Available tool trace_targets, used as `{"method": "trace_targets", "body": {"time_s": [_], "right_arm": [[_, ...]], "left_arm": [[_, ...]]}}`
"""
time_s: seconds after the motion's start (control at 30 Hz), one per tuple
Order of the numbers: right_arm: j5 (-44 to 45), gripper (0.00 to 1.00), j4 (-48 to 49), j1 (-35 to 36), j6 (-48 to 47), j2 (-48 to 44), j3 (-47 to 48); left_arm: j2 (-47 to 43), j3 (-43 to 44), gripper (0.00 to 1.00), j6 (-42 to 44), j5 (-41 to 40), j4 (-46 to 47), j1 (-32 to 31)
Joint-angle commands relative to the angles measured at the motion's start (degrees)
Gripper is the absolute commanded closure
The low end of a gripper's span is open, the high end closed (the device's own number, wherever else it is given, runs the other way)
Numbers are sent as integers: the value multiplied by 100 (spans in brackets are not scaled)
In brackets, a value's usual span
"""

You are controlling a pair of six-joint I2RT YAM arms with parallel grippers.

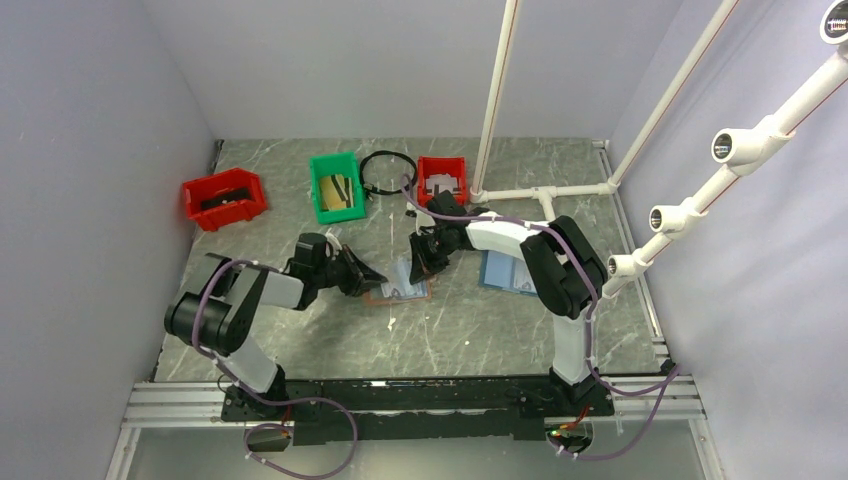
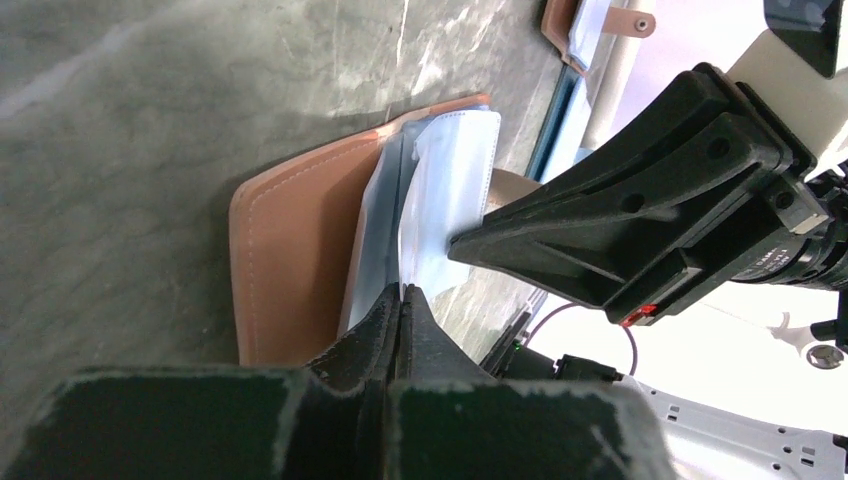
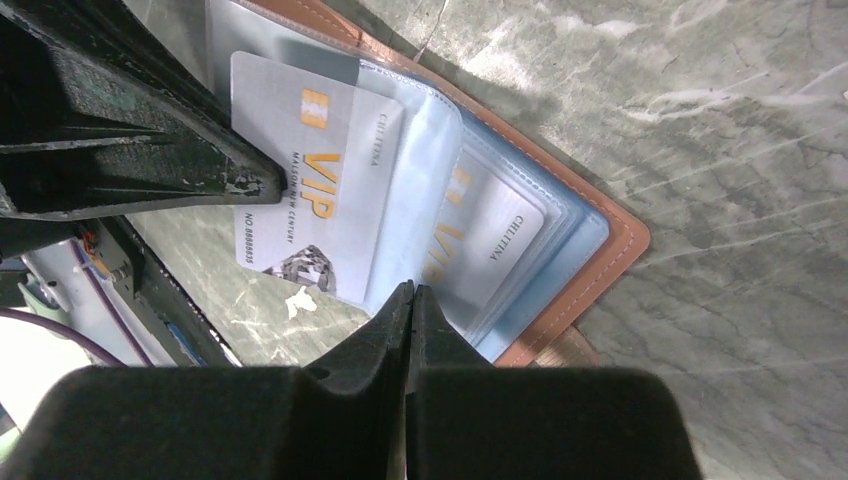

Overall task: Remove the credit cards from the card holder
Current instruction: Remove the credit card from the card holder, then place the credit card in the storage box.

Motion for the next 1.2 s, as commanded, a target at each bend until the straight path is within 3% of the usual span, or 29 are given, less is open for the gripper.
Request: {"method": "trace_targets", "body": {"time_s": [0.0,0.1,0.27,0.37,0.43,0.53,0.77,0.8,0.87,1.17], "right_arm": [[702,99,-149,20,-302,284,-79],[484,97,-98,20,-352,183,-94],[-297,74,189,27,-531,-215,-292],[-925,66,339,17,-641,-401,-338],[-2044,60,479,-51,-770,-418,-326],[-2743,52,597,-62,-713,-311,-183],[-3260,48,106,-25,-754,233,736],[-3347,46,41,9,-758,-45,870],[-3312,41,-235,141,-810,512,1191],[-3515,28,-1219,529,-1329,1181,2346]], "left_arm": [[-373,38,100,679,372,-1189,107],[-860,60,100,987,385,-1714,245],[-1943,481,100,1952,174,-3497,358],[-2587,723,100,2455,17,-4196,372],[-2986,770,100,2689,-28,-4427,372],[-3606,896,100,2861,-283,-4898,377],[-4662,1744,100,3159,-1820,-6590,406],[-4757,1865,100,3138,-2035,-6774,407],[-4934,2046,100,3112,-2294,-7009,407],[-5285,2354,100,2898,-2312,-7090,416]]}}
